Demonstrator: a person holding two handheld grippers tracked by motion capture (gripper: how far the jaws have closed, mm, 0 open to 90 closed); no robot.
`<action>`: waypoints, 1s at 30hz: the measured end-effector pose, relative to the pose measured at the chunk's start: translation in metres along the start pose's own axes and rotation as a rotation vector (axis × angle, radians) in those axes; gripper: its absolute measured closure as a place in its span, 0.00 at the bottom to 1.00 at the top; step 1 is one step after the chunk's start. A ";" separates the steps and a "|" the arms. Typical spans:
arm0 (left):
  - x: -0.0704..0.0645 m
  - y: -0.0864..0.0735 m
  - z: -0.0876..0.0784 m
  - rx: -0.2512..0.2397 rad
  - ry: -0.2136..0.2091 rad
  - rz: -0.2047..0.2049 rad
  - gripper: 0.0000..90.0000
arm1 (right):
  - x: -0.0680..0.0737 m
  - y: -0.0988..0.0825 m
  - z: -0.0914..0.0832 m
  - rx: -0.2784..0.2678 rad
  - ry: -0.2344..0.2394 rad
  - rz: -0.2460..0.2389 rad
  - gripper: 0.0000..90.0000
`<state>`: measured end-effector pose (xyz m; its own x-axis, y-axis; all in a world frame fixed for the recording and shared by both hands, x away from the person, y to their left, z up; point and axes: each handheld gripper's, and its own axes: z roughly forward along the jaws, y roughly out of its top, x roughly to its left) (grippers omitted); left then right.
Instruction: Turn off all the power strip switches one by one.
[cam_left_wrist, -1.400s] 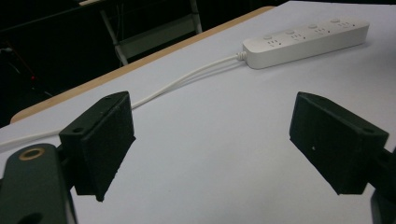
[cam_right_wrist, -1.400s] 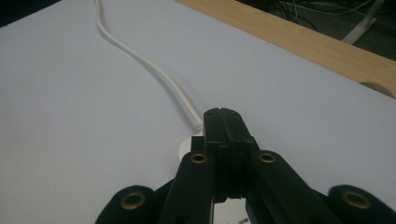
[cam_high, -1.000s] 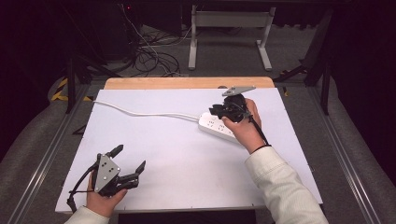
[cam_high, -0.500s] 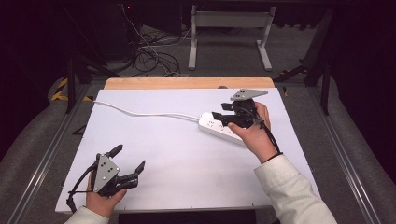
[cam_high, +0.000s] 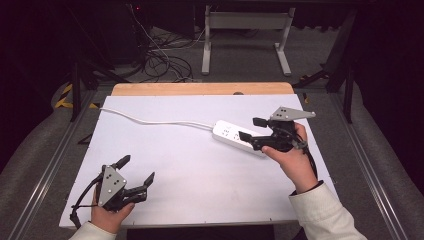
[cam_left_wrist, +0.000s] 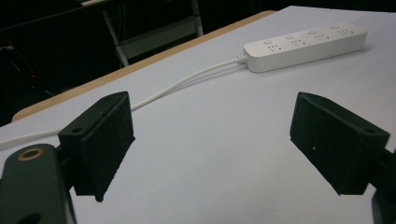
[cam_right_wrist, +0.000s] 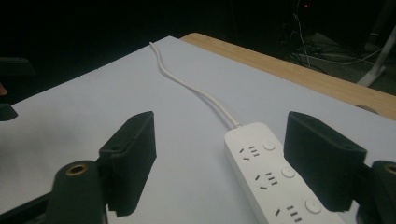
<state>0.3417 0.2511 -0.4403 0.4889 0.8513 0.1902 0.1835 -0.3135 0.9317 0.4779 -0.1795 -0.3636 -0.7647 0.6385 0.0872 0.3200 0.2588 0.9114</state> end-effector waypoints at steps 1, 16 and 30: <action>0.000 0.000 0.000 0.000 0.000 0.000 0.16 | 0.000 -0.003 -0.003 -0.009 0.002 0.004 0.26; 0.000 0.002 -0.004 0.002 -0.024 -0.013 0.16 | 0.003 -0.049 -0.040 -0.072 0.029 -0.083 0.14; -0.002 -0.002 -0.010 0.010 -0.028 0.002 0.16 | 0.006 -0.105 -0.038 -0.008 0.045 -0.088 0.07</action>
<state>0.3322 0.2541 -0.4393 0.5128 0.8388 0.1831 0.1911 -0.3194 0.9281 0.4182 -0.2305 -0.4436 -0.8139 0.5805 0.0242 0.2461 0.3068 0.9194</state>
